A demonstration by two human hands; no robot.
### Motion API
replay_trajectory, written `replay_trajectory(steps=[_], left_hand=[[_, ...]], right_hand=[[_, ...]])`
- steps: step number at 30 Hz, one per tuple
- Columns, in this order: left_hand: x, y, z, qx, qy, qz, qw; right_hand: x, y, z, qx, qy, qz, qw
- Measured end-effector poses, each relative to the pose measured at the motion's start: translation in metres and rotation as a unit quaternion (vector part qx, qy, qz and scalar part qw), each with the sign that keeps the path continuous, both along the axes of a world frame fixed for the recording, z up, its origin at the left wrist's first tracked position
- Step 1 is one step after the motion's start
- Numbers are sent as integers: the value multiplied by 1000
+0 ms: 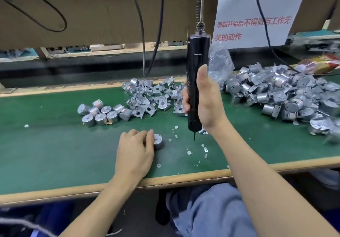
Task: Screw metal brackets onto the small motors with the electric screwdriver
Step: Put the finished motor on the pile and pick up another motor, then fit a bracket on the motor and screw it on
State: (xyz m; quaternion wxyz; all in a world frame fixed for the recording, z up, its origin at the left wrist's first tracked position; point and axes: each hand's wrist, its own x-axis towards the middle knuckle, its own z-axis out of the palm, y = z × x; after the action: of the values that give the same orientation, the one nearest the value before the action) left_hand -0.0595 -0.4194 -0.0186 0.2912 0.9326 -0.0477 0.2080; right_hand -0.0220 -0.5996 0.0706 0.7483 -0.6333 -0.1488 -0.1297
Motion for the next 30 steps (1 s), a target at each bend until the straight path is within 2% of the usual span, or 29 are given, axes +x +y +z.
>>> replay_trajectory(steps=[4,8,13,19,30], left_hand=[[-4,-1,-3,-57,41,-35,997],[-7,-1,1,-29,63,-90,993],[-7,-3,4,-18,51,-59,997],[-10,-3,8,5,52,-103,993],[-7,-5,2,-31,48,-71,996]], right_hand=[[-1,-8,-4,36,13,13,999],[-2,-9,-6,26,11,20,999],[-3,-8,-12,10,16,11,1000],[-4,-9,-12,10,34,2,999],[-4,-13,-12,-4,39,1,999]])
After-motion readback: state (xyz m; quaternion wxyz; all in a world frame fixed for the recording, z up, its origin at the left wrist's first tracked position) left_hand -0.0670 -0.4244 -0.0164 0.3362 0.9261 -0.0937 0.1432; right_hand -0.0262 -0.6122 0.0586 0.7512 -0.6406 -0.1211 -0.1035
